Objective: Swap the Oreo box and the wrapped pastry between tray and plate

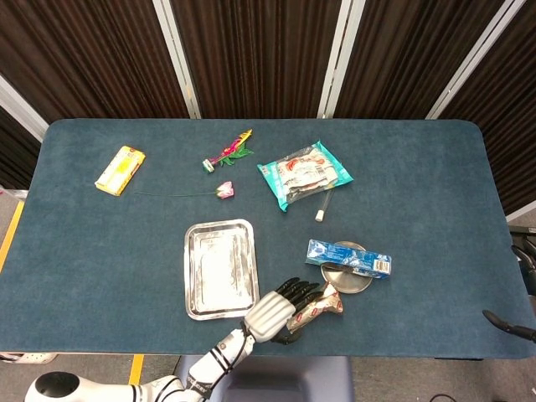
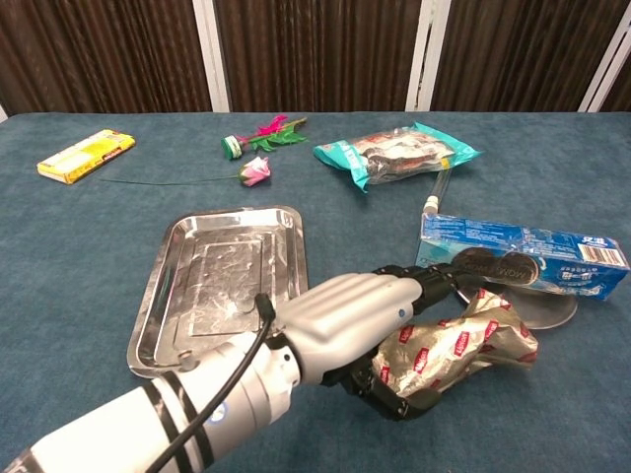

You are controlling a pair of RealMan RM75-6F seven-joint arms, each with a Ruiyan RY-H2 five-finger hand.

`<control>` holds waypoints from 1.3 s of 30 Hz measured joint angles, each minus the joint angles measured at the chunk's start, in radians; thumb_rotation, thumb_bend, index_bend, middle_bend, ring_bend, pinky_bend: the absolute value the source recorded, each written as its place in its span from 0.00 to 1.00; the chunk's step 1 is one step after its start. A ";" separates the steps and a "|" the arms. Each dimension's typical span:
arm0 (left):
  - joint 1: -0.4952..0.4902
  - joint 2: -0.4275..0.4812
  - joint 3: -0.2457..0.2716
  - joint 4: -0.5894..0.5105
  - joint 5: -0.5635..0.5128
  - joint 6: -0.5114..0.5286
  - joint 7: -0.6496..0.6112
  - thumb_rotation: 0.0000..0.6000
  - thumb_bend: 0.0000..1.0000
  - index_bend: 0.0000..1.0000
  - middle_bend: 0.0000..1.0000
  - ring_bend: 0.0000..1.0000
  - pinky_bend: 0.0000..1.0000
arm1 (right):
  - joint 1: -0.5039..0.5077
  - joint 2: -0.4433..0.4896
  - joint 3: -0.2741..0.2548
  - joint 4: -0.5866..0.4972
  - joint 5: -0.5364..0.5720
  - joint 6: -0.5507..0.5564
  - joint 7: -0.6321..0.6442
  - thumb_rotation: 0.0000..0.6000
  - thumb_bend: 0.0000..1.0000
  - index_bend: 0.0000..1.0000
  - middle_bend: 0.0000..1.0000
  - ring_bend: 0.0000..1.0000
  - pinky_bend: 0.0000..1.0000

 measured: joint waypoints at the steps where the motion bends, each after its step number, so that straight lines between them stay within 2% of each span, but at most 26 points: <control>1: -0.008 -0.011 -0.005 0.020 -0.007 -0.006 -0.004 1.00 0.36 0.00 0.00 0.00 0.05 | 0.000 0.001 0.001 0.000 -0.001 -0.005 0.001 1.00 0.18 0.00 0.00 0.00 0.02; 4: -0.031 -0.048 -0.018 0.083 -0.029 -0.022 -0.014 1.00 0.36 0.00 0.00 0.00 0.09 | 0.002 0.003 0.006 0.000 -0.006 -0.021 0.004 1.00 0.18 0.00 0.00 0.00 0.02; 7: -0.049 -0.082 -0.028 0.139 -0.051 -0.031 -0.011 1.00 0.36 0.00 0.01 0.03 0.21 | 0.005 0.004 0.011 -0.003 -0.008 -0.038 0.004 1.00 0.18 0.00 0.00 0.00 0.02; 9: -0.056 -0.108 -0.035 0.177 -0.069 -0.032 -0.005 1.00 0.36 0.10 0.14 0.16 0.33 | 0.007 0.006 0.016 -0.005 -0.008 -0.049 0.005 1.00 0.18 0.00 0.00 0.00 0.02; 11: -0.059 -0.130 -0.042 0.205 -0.084 -0.026 -0.003 1.00 0.36 0.32 0.37 0.35 0.47 | 0.007 0.007 0.021 -0.007 -0.006 -0.057 0.004 1.00 0.18 0.00 0.00 0.00 0.02; 13: -0.061 -0.146 -0.046 0.224 -0.090 -0.009 -0.010 1.00 0.37 0.45 0.51 0.46 0.57 | 0.007 0.007 0.025 -0.009 -0.003 -0.063 0.002 1.00 0.18 0.00 0.00 0.00 0.02; 17: -0.061 -0.152 -0.045 0.231 -0.064 0.042 -0.057 1.00 0.40 0.55 0.64 0.57 0.69 | 0.006 0.007 0.033 -0.014 0.001 -0.076 -0.007 1.00 0.18 0.00 0.00 0.00 0.02; 20: -0.062 -0.143 -0.038 0.214 -0.024 0.090 -0.082 1.00 0.41 0.56 0.66 0.58 0.71 | 0.006 0.006 0.036 -0.019 -0.001 -0.081 -0.018 1.00 0.18 0.00 0.00 0.00 0.02; 25: -0.059 -0.086 -0.029 0.119 0.016 0.139 -0.073 1.00 0.41 0.57 0.66 0.59 0.72 | 0.005 0.003 0.037 -0.028 -0.011 -0.092 -0.041 1.00 0.18 0.00 0.00 0.00 0.02; 32: -0.001 0.123 -0.012 -0.013 0.039 0.231 -0.026 1.00 0.41 0.56 0.65 0.58 0.70 | -0.002 0.001 0.036 -0.037 -0.033 -0.088 -0.070 1.00 0.18 0.00 0.00 0.00 0.02; 37: 0.071 0.279 0.008 0.007 0.001 0.274 -0.022 1.00 0.41 0.45 0.50 0.45 0.66 | -0.001 -0.005 0.031 -0.051 -0.051 -0.099 -0.106 1.00 0.18 0.00 0.00 0.00 0.02; 39: 0.097 0.320 0.021 0.021 -0.028 0.269 -0.035 1.00 0.41 0.36 0.41 0.37 0.59 | -0.002 -0.008 0.032 -0.057 -0.053 -0.101 -0.121 1.00 0.18 0.00 0.00 0.00 0.02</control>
